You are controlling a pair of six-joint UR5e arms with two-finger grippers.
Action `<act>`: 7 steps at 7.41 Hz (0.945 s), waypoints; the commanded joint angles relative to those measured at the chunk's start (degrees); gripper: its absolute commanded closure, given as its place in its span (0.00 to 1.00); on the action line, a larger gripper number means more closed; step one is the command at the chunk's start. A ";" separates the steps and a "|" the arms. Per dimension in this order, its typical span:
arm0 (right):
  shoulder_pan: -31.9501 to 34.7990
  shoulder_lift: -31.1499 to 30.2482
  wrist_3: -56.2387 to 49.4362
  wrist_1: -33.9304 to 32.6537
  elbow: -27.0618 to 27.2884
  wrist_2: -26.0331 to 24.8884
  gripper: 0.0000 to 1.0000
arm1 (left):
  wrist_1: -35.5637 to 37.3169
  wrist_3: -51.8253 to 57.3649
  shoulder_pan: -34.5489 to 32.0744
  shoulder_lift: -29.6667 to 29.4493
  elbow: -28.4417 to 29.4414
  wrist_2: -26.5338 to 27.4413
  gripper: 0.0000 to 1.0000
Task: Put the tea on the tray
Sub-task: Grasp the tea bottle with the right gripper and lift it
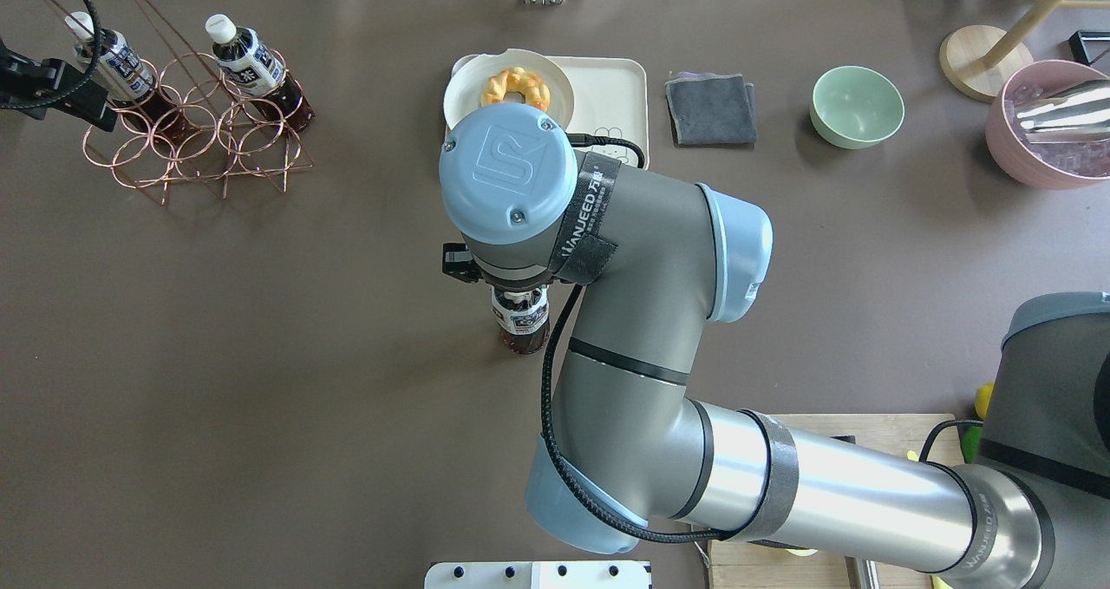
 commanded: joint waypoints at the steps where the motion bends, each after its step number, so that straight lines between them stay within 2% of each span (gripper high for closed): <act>1: 2.02 0.14 -2.98 -0.08 -0.04 0.34 1.00 | 0.00 0.00 0.00 0.00 0.14 0.00 0.21; 2: 3.08 0.58 -3.51 -0.08 0.05 0.61 1.00 | 0.00 0.00 0.00 0.00 0.14 0.00 0.20; 4: 9.47 0.93 -8.58 -2.44 0.40 6.81 1.00 | 0.00 0.00 -0.17 0.00 -0.38 -0.08 0.20; 5: 12.55 0.94 -10.27 -2.46 -0.65 7.64 1.00 | 0.00 -0.09 -1.57 1.13 -2.30 -1.30 0.20; 7: 21.85 2.59 -21.22 -1.58 -8.78 14.12 1.00 | -4.28 0.26 -3.42 6.66 -3.37 -2.10 0.20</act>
